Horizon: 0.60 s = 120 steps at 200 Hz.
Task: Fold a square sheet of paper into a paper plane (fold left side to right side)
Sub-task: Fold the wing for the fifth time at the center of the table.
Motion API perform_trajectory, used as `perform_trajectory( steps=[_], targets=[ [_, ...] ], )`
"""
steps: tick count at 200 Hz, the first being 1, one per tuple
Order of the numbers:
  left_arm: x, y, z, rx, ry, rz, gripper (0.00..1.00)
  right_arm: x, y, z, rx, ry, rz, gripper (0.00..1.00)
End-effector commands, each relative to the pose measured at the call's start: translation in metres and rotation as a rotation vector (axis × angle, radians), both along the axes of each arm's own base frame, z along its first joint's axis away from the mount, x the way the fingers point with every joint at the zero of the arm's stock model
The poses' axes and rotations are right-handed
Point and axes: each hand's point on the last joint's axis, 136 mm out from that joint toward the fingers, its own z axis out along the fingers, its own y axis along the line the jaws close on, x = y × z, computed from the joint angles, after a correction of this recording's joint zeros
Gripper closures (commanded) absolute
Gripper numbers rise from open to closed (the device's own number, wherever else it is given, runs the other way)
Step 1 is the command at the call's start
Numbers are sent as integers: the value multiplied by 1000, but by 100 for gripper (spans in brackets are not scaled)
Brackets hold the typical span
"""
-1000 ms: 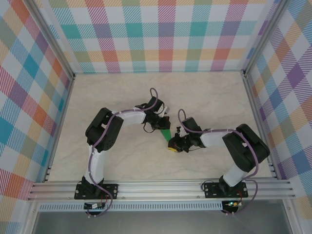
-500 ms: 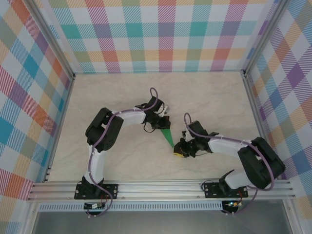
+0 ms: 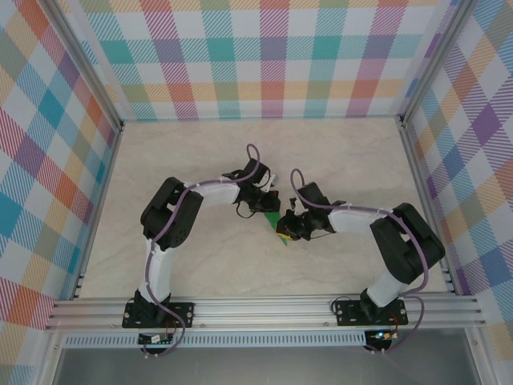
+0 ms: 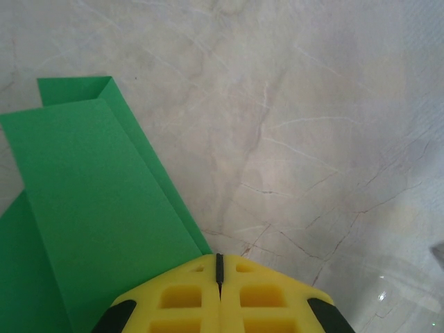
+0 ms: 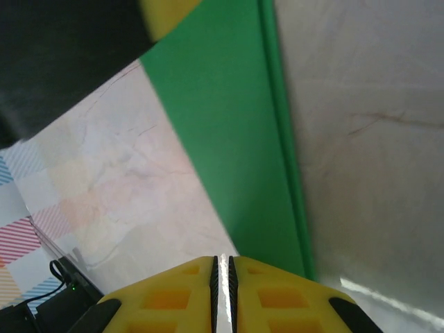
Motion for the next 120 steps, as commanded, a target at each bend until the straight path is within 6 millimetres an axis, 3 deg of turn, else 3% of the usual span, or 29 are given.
perform_trajectory(
  steps=[1,40,66,120],
  targets=[
    [2,26,-28,120,4,41,100,19,11,8,48,-46,-9,85],
    [1,27,-29,122,4,45,100,7,5,-18,27,14,-17,86],
    [1,28,-29,128,0,45,100,-11,-7,-36,-22,82,-19,86],
    [3,33,-34,158,-1,53,100,-46,-27,-39,-76,147,10,86]
  ],
)
